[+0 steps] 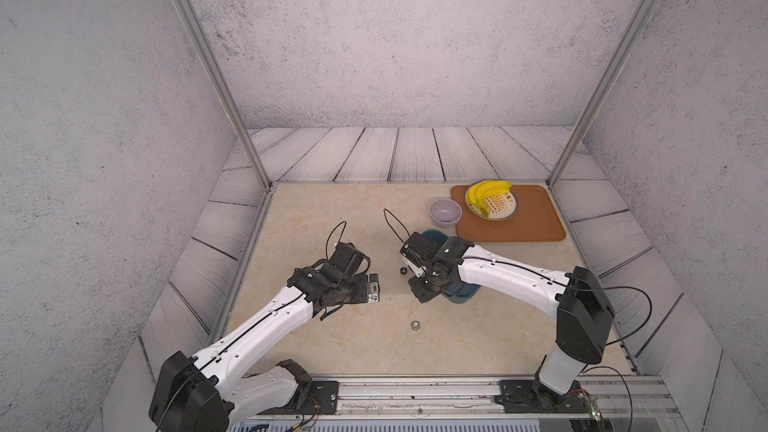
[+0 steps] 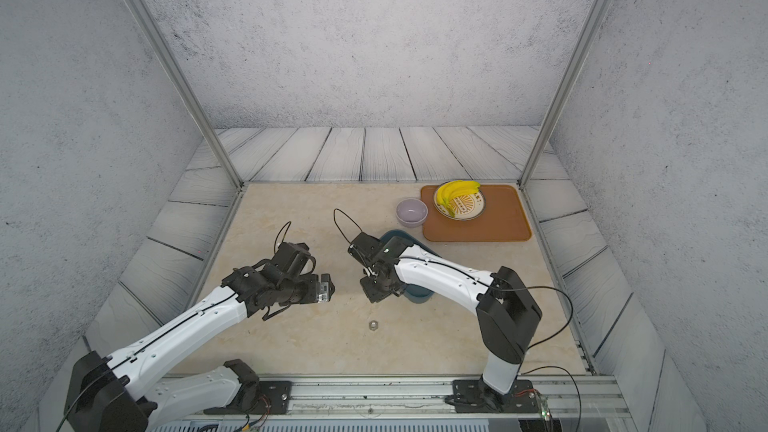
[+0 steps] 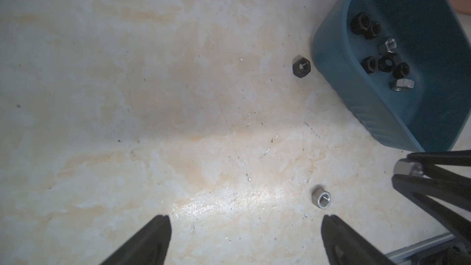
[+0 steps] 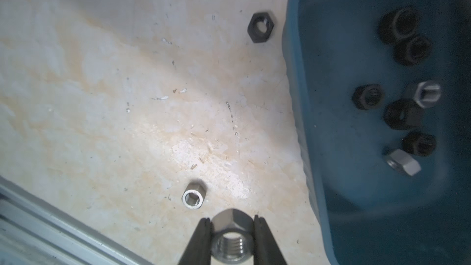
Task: Put the nuts on the desktop into the storage box
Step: Pick up the nut from the center of the board, then place the nut in the storage box.
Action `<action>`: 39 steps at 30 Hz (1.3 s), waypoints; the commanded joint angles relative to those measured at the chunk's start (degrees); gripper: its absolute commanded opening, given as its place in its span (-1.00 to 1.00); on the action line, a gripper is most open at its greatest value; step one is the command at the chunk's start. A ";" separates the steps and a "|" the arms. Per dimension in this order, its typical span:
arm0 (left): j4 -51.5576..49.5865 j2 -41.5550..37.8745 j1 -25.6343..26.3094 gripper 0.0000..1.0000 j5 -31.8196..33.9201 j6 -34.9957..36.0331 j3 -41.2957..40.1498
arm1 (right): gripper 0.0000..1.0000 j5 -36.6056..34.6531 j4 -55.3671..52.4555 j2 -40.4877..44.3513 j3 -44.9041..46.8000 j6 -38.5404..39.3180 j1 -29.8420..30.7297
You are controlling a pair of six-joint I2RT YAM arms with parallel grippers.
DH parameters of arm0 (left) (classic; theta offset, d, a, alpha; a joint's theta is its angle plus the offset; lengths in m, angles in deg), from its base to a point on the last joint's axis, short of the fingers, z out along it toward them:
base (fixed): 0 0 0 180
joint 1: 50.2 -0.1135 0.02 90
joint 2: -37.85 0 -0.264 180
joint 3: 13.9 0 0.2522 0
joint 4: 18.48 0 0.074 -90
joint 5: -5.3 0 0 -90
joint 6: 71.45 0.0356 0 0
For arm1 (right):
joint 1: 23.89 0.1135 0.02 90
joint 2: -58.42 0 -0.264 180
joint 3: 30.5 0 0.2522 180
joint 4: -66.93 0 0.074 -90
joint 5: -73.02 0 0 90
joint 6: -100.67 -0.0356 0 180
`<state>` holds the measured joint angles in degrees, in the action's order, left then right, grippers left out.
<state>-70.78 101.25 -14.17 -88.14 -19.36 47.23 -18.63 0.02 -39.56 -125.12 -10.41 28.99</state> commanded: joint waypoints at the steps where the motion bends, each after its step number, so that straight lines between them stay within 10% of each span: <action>1: 1.79 -1.32 -0.35 0.97 -1.45 1.18 -1.03 | -0.58 -2.35 -7.31 1.66 -3.11 2.29 -2.16; 14: 1.01 -1.82 -0.44 0.98 0.46 1.07 -1.75 | -0.58 -1.89 -4.41 -0.22 -0.36 6.09 -15.78; 39: 5.91 -2.97 -0.47 0.99 -4.62 3.29 -4.42 | -0.57 -3.01 9.68 -10.29 9.82 6.73 -17.19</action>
<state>-66.83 99.70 -14.19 -91.05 -17.04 44.54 -20.43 8.24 -49.42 -115.85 -3.85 12.03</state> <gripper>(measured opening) 0.992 0.267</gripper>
